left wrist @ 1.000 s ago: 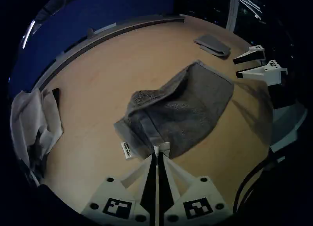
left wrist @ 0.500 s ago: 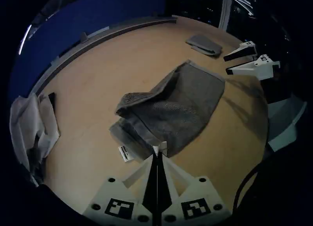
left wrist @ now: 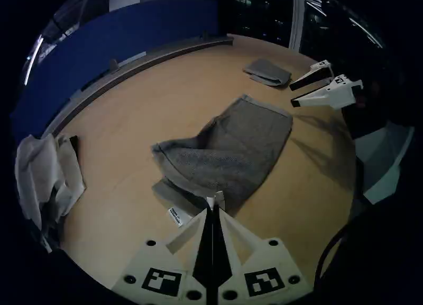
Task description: Fold towel
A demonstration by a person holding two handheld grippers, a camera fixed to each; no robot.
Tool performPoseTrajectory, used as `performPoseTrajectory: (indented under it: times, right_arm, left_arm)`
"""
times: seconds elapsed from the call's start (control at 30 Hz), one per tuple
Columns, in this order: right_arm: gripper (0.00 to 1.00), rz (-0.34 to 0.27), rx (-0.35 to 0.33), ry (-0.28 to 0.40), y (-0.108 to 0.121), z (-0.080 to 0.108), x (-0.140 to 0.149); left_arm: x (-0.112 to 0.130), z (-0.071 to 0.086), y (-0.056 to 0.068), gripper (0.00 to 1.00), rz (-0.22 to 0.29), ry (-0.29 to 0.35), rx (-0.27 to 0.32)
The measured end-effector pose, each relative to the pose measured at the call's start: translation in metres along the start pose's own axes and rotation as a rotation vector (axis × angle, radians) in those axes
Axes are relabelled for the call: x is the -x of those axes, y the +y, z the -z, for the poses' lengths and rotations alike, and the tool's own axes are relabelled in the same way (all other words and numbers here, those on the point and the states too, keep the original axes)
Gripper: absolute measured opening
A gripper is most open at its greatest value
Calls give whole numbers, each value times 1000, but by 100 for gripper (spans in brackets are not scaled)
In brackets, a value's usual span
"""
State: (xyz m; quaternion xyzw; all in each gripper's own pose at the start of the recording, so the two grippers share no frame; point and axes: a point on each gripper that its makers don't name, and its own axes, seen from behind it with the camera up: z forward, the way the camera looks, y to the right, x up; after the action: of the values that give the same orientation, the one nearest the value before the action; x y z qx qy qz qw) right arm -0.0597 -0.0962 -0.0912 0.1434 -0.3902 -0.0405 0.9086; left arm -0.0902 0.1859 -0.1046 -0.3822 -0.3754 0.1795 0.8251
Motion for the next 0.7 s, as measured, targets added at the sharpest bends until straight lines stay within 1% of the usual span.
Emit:
performPoseTrajectory:
  times: [0.2, 0.3, 0.5, 0.57, 0.63, 0.7]
  right_arm:
    - [98, 4, 1, 0, 0, 2, 0]
    - [98, 5, 1, 0, 0, 3, 0]
    - [98, 7, 0, 1, -1, 4, 0]
    - [98, 7, 1, 0, 0, 4, 1]
    - [98, 8, 2, 0, 0, 3, 1]
    - [98, 9, 3, -1, 1, 3, 2]
  left_arm:
    - [1, 3, 0, 0, -28, 16, -8]
    - [6, 4, -1, 0, -41, 4, -10]
    - [18, 1, 0, 0, -94, -19, -15]
    - [20, 0, 0, 0, -102, -21, -19]
    - [19, 0, -1, 1, -95, -19, -25]
    - [18, 0, -1, 18, -84, -16, -27]
